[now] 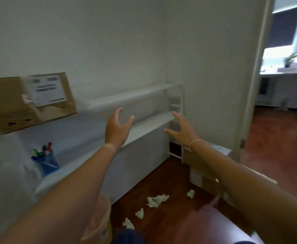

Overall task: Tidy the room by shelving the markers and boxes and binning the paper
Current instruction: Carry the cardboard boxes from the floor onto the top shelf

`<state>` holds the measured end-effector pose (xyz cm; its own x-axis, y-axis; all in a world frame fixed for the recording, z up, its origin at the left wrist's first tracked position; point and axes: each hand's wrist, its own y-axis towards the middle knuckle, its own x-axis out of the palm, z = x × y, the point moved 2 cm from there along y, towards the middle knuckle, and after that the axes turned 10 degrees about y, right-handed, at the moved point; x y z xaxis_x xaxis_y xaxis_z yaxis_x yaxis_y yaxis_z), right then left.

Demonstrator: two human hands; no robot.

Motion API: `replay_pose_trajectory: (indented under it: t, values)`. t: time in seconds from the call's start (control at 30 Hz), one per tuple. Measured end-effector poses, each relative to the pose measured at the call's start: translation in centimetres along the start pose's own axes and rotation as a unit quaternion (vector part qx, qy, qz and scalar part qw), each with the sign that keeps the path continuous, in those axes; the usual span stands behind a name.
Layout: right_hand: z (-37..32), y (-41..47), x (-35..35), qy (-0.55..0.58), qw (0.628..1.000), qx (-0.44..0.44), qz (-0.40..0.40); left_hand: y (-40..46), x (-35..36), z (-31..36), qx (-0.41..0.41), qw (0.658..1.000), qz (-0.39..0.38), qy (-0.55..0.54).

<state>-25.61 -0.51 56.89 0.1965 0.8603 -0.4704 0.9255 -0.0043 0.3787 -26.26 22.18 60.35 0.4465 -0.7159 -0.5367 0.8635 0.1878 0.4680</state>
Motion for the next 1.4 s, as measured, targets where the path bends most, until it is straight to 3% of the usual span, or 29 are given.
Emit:
replay_pose_trajectory:
  t: [0.37,0.7,1.1,1.4]
  values:
    - [12.8,-13.6,-17.4,-0.061,0.970,0.180,0.152,-10.1,20.6,8.9,0.041,0.960,-0.270,-0.058]
    - [24.4,-19.7,-21.6,-0.075,0.931,0.300,0.193,-15.2,36.2,10.9,0.009,0.908,-0.412,-0.078]
    - [41.9,-12.0,-20.9,-0.023,0.917,0.368,0.154,-11.9,55.0,7.1,-0.064,0.891,-0.448,-0.025]
    - [45.2,-2.5,-20.3,0.003,0.925,0.367,0.099,-4.8,56.9,5.9,-0.154,0.894,-0.420,-0.032]
